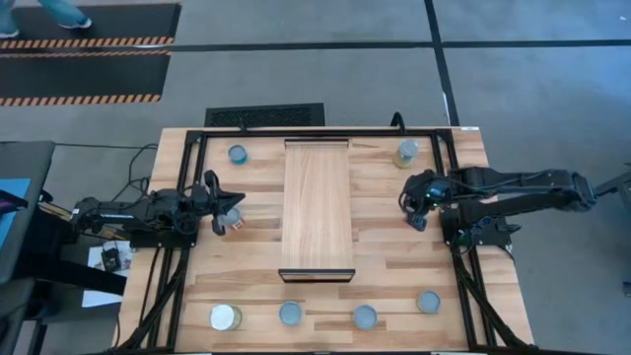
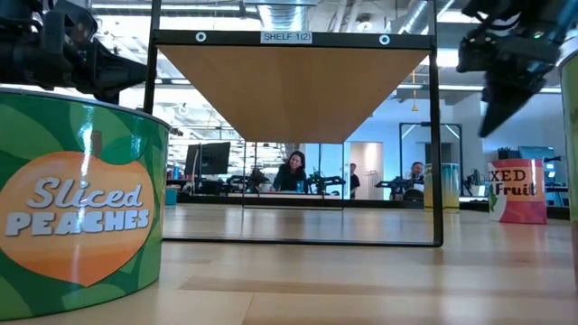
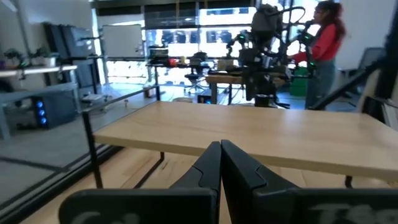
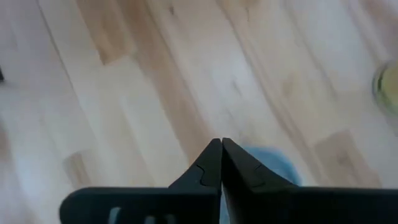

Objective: Pick and place cans onto a shelf
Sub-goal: Put the big white can on the shelf

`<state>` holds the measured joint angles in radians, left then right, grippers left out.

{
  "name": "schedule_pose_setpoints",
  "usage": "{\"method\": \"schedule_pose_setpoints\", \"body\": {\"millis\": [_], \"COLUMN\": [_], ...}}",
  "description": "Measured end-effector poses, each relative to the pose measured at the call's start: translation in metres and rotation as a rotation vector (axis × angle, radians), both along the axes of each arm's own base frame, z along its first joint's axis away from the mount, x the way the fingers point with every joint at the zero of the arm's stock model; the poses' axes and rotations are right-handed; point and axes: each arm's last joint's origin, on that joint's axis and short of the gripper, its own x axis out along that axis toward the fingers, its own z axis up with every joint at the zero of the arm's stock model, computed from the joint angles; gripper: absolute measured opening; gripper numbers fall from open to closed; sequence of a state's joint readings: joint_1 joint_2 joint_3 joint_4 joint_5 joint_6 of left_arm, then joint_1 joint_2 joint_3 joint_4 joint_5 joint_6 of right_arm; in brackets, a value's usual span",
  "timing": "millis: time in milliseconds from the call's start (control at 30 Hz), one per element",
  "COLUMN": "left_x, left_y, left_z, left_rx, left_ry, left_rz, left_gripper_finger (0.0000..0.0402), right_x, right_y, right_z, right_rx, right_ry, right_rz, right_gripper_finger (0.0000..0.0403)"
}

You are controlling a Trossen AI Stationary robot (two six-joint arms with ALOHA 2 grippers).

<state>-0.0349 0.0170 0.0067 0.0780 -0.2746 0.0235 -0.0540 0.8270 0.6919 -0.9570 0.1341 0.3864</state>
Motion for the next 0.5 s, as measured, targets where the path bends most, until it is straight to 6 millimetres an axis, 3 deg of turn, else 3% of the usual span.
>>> {"method": "schedule_pose_setpoints", "body": {"millis": [200, 500], "left_x": [0.000, 0.000], "left_y": [0.000, 0.000], "left_z": [0.000, 0.000], "left_rx": [0.009, 0.020], "left_ry": [0.002, 0.003], "left_rz": [-0.004, 0.002], "left_gripper_finger": [0.0000, 0.0000], "right_x": [-0.003, 0.011], "right_y": [0.011, 0.020], "right_z": [0.005, -0.011], "right_rx": [0.053, -0.033], "right_ry": [0.055, 0.192], "right_rz": [-0.037, -0.056], "right_gripper_finger": [0.0050, 0.0096]}}
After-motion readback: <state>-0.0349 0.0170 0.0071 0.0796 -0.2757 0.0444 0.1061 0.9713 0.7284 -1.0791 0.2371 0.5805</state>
